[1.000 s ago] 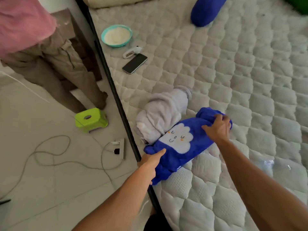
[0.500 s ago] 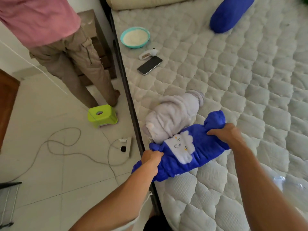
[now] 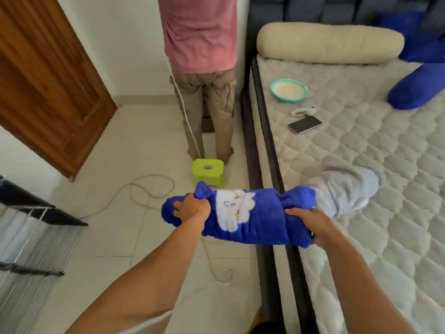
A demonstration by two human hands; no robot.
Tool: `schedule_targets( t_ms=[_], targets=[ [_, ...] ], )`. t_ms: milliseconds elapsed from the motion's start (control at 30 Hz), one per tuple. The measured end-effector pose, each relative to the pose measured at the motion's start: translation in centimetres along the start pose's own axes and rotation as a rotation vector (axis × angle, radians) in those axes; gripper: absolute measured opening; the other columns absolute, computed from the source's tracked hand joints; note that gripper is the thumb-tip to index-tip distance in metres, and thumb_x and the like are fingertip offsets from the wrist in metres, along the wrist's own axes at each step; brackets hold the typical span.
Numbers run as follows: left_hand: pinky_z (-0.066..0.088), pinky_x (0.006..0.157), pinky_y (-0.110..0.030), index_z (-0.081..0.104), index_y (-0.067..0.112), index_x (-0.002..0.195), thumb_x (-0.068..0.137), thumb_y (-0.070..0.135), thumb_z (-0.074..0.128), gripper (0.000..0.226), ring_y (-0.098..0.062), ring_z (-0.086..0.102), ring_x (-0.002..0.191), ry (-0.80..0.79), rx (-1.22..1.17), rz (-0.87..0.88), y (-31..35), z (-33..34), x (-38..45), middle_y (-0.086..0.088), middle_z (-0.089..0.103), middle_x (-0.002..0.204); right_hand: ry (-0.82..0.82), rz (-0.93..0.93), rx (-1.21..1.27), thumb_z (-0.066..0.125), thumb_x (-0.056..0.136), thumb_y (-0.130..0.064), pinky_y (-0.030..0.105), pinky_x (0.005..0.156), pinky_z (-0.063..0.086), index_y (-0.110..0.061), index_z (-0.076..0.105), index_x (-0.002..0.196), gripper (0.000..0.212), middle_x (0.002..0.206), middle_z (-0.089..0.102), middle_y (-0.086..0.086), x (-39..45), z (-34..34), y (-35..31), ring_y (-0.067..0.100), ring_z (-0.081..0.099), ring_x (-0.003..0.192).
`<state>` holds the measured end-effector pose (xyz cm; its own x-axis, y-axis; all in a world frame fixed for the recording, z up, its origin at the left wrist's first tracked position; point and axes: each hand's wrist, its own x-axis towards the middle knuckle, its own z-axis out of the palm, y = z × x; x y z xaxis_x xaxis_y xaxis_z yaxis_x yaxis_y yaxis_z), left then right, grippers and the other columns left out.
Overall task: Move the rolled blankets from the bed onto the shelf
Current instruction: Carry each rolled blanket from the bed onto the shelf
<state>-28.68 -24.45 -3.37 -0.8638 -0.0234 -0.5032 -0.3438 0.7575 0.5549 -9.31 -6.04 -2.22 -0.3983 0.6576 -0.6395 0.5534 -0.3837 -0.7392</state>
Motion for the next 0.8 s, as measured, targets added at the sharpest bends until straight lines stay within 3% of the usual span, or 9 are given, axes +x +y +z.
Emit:
schedule_targets(
  t_ms=[100, 167, 233, 367, 467, 533, 633, 800],
  targets=[
    [0.035, 0.109, -0.053, 0.048, 0.022, 0.135, 0.09, 0.011, 0.047, 0.046, -0.041, 0.02, 0.139, 0.123, -0.123, -0.072, -3.3, -8.4, 3.1, -0.013, 0.014, 0.154, -0.062, -0.081, 0.08, 0.076, 0.075, -0.016, 0.042, 0.073, 0.056, -0.001, 0.06, 0.114, 0.045, 0.105, 0.069, 0.018, -2.6, 9.3, -0.5, 0.033, 0.067, 0.089],
    [0.036, 0.108, -0.052, 0.051, 0.021, 0.132, 0.091, 0.012, 0.047, 0.043, -0.041, 0.025, 0.136, 0.232, -0.214, -0.108, -5.9, -14.1, 5.4, -0.013, 0.016, 0.152, -0.115, -0.147, 0.106, 0.073, 0.076, -0.015, 0.044, 0.076, 0.056, 0.0, 0.062, 0.115, 0.042, 0.109, 0.069, 0.02, -4.6, 15.7, -1.1, 0.034, 0.067, 0.092],
    [0.037, 0.106, -0.052, 0.051, 0.02, 0.133, 0.092, 0.016, 0.048, 0.041, -0.041, 0.033, 0.131, 0.34, -0.304, -0.109, -8.4, -19.9, 7.6, -0.015, 0.021, 0.15, -0.194, -0.178, 0.162, 0.07, 0.079, -0.014, 0.038, 0.07, 0.056, -0.002, 0.061, 0.116, 0.04, 0.108, 0.069, 0.017, -6.8, 21.6, -2.1, 0.03, 0.067, 0.088],
    [0.039, 0.109, -0.045, 0.055, 0.014, 0.131, 0.09, 0.028, 0.057, 0.044, -0.04, 0.045, 0.127, 0.579, -0.562, 0.007, -13.3, -30.8, 11.5, -0.015, 0.019, 0.151, -0.421, -0.214, 0.276, 0.064, 0.085, -0.014, 0.032, 0.065, 0.055, -0.01, 0.062, 0.116, 0.031, 0.102, 0.071, 0.009, -10.8, 32.0, -4.4, 0.023, 0.068, 0.086],
    [0.046, 0.103, -0.048, 0.04, 0.022, 0.141, 0.079, 0.04, 0.072, 0.073, -0.036, 0.046, 0.129, 0.695, -0.934, -0.085, -16.6, -36.1, 12.4, -0.014, 0.021, 0.153, -0.595, -0.235, 0.371, 0.06, 0.089, -0.014, 0.028, 0.062, 0.059, -0.017, 0.068, 0.103, 0.017, 0.089, 0.076, -0.002, -13.1, 38.8, -6.7, 0.014, 0.073, 0.078],
    [0.05, 0.096, -0.053, 0.027, 0.024, 0.146, 0.07, 0.05, 0.077, 0.095, -0.038, 0.05, 0.125, 0.557, -1.291, -0.248, -18.2, -37.8, 12.6, -0.011, 0.036, 0.148, -0.685, -0.242, 0.363, 0.06, 0.089, -0.015, 0.029, 0.065, 0.06, -0.02, 0.069, 0.098, 0.014, 0.089, 0.077, -0.003, -14.3, 42.9, -7.8, 0.012, 0.074, 0.078],
    [0.05, 0.093, -0.059, 0.036, 0.022, 0.143, 0.068, 0.057, 0.075, 0.092, -0.038, 0.056, 0.119, 0.194, -1.657, -0.15, -19.7, -39.2, 13.8, -0.01, 0.05, 0.142, -0.78, -0.233, 0.297, 0.061, 0.088, -0.018, 0.036, 0.078, 0.056, -0.019, 0.069, 0.1, 0.015, 0.096, 0.076, 0.001, -15.2, 48.3, -8.5, 0.02, 0.072, 0.089],
    [0.048, 0.098, -0.057, 0.04, 0.02, 0.14, 0.073, 0.047, 0.076, 0.081, -0.039, 0.055, 0.121, 0.251, -1.752, -0.174, -22.0, -42.4, 18.5, -0.016, 0.054, 0.138, -0.922, -0.217, 0.167, 0.056, 0.091, -0.016, 0.032, 0.074, 0.055, -0.022, 0.067, 0.104, 0.017, 0.09, 0.078, -0.007, -13.9, 55.4, -8.8, 0.013, 0.073, 0.085]
  ],
)
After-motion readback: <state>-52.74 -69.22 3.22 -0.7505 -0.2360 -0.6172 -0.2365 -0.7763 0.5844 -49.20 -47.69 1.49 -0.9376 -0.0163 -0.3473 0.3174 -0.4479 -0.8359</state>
